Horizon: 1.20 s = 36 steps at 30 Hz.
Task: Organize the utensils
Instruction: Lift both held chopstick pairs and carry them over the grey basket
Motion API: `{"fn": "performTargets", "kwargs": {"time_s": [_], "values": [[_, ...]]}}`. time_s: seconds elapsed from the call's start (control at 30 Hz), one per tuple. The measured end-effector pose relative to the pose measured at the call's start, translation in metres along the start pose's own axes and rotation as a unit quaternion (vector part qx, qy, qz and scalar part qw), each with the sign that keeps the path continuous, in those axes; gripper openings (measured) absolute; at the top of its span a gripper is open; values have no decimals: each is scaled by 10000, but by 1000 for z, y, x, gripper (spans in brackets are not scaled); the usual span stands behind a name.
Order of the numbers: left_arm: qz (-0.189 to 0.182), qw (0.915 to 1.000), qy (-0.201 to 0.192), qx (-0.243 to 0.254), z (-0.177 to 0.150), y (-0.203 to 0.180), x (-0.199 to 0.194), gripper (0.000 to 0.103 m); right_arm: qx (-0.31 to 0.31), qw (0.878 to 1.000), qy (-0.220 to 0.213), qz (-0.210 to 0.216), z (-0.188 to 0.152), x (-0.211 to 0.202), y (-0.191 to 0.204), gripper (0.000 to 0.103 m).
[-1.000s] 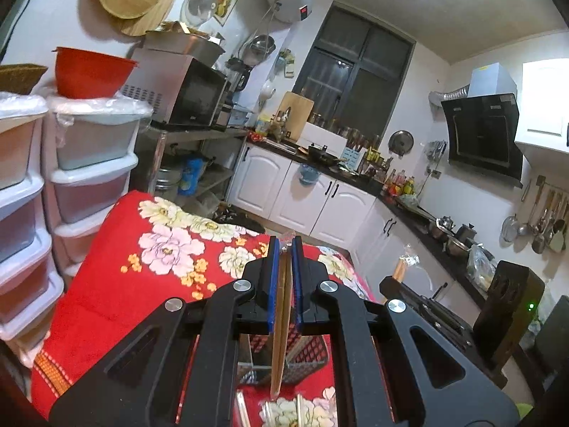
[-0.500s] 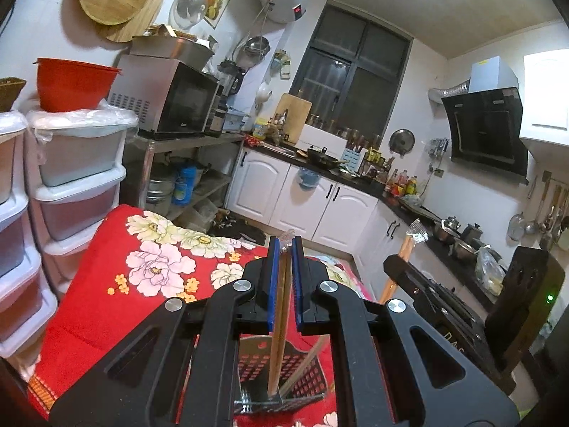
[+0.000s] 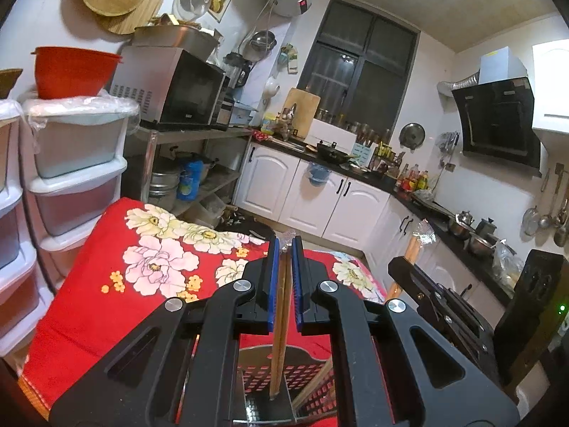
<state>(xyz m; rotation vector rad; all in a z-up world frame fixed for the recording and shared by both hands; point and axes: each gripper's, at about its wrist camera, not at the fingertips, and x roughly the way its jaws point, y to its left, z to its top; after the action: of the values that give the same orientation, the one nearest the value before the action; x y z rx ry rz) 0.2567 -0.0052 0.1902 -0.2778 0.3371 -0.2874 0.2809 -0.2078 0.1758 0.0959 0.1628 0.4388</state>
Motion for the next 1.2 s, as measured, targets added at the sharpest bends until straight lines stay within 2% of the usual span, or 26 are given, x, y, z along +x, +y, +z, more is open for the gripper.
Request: {"fn": "performTargets", "kwargs": {"time_s": [0.33,0.53,1.2], "values": [[11,9999,134,-43,-27,4,14,2,213,9995,218,-39,-30,4,-14,6],[35,9991,407,-111,-48,14,18,2,309,9981,522,65,-48,10,-14,6],[28,9979,652,-40,-67,20,15,3,401,9928,1125,-71,-70,-1,-6,7]]}}
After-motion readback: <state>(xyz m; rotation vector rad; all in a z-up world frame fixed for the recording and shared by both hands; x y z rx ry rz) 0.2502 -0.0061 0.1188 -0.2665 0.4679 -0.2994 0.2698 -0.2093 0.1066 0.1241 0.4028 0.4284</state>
